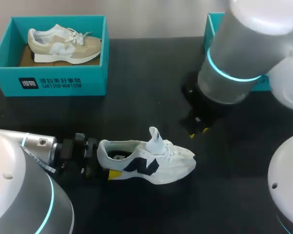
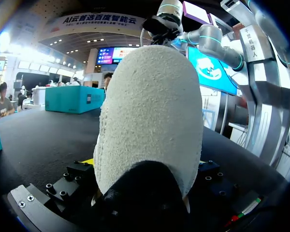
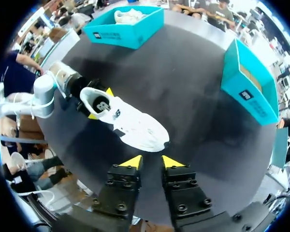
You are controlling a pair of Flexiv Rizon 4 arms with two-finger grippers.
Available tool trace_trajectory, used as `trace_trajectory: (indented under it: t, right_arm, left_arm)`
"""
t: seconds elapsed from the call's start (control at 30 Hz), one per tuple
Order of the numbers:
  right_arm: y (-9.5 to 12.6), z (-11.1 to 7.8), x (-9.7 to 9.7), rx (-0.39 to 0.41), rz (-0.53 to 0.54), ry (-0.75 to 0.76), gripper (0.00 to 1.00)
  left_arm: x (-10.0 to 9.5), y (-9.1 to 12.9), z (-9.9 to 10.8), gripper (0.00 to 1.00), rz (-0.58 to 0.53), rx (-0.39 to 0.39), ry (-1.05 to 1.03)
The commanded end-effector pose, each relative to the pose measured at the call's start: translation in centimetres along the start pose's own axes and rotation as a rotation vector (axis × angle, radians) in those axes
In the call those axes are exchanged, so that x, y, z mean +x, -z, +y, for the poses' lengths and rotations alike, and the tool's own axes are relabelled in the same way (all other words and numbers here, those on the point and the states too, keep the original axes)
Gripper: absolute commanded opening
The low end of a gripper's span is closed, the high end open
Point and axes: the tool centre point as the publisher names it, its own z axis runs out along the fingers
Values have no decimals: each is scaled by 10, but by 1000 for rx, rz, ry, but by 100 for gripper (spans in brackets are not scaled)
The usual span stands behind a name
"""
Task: Take the shoe out of the shoebox, open the shoe tongue, remove and reinsert the insole, then place the shoe into the shoebox
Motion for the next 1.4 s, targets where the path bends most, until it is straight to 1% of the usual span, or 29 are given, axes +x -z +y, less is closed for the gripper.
trace_trajectory:
  t: [0.03, 0.23, 0.3, 0.47, 0.63, 0.73, 1.17, 1.23, 1.27, 1.33, 1.37, 1.4]
  right_arm:
    - [8, 9, 15, 10, -163, 70, 0]
    - [13, 18, 31, 19, -162, 218, 0]
    - [13, 24, 37, 24, -170, 271, 0]
    - [16, 40, 52, 44, -153, 400, 0]
    - [23, 55, 65, 56, -104, 507, 0]
    - [24, 65, 78, 98, -33, 567, 0]
    - [24, 65, 78, 98, -33, 567, 0]
    - [24, 70, 92, 86, -42, 679, 0]
    - [25, 74, 99, 68, -44, 742, 0]
    - [26, 82, 111, 48, -26, 864, 0]
    - [25, 87, 116, 55, -20, 927, 0]
    - [24, 92, 123, 46, -14, 982, 0]
  left_arm:
    - [-1, -1, 5, 0, -2, 0, 1]
    - [-1, -1, 5, 0, -2, 0, 1]
    - [-1, -1, 5, 0, -2, 0, 1]
    - [-1, -1, 5, 0, -2, 0, 1]
    - [-1, -1, 5, 0, -2, 0, 1]
    - [-1, -1, 5, 0, -2, 0, 1]
    - [-1, -1, 5, 0, -2, 0, 1]
    - [-1, -1, 5, 0, -2, 0, 1]
    - [-1, -1, 5, 0, -2, 0, 1]
    - [-1, -1, 5, 0, -2, 0, 1]
    - [-1, -1, 5, 0, -2, 0, 1]
    - [-1, -1, 5, 0, -2, 0, 1]
